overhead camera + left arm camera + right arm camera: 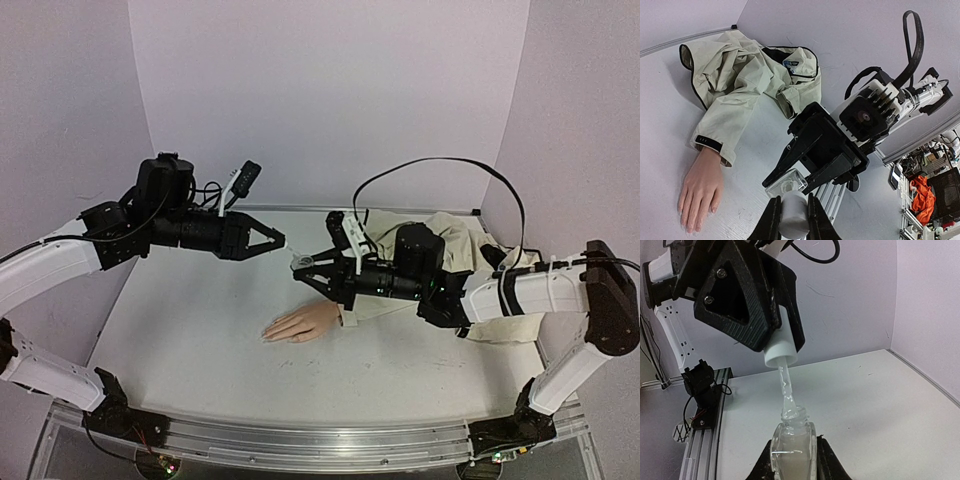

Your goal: Paint the nails

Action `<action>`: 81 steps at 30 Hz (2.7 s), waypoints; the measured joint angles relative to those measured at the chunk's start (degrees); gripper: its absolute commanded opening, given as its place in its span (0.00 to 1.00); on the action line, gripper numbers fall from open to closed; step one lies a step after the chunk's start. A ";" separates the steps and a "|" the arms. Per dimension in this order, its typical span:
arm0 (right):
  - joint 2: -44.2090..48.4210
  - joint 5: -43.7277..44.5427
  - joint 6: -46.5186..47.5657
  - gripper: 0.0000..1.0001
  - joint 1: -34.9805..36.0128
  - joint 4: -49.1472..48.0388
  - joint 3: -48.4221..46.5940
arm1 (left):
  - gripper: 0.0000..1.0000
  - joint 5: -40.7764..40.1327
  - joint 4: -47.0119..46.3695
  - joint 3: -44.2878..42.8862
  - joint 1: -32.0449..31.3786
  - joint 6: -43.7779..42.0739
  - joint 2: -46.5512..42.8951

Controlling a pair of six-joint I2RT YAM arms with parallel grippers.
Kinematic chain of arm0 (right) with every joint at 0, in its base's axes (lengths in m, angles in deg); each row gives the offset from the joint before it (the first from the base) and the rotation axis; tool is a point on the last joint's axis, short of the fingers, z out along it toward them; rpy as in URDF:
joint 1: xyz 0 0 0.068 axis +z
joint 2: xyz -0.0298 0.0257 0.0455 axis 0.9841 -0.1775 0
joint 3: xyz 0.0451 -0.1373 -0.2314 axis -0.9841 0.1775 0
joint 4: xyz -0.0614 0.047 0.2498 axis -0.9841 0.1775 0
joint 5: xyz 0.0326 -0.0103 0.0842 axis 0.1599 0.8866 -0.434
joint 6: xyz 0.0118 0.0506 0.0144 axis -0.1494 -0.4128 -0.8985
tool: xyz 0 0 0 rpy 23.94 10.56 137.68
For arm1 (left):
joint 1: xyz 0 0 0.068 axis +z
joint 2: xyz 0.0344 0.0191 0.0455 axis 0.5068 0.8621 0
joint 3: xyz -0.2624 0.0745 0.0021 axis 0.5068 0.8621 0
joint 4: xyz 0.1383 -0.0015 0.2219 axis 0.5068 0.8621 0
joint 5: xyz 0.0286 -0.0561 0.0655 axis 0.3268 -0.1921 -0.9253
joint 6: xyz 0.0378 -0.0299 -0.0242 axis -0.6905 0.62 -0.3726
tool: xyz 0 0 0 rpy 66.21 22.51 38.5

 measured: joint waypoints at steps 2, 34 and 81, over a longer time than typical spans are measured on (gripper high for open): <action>0.00 0.02 0.00 0.00 0.11 -0.13 0.00 | 0.00 -0.02 0.00 0.00 0.00 0.00 0.00; 0.00 0.37 1.29 0.00 0.68 -0.63 0.00 | 0.00 0.87 -0.04 0.00 -0.35 -0.20 0.94; -10.60 19.61 10.69 0.00 4.24 0.55 -9.99 | 0.00 -15.17 18.84 -12.59 -0.72 -4.13 9.66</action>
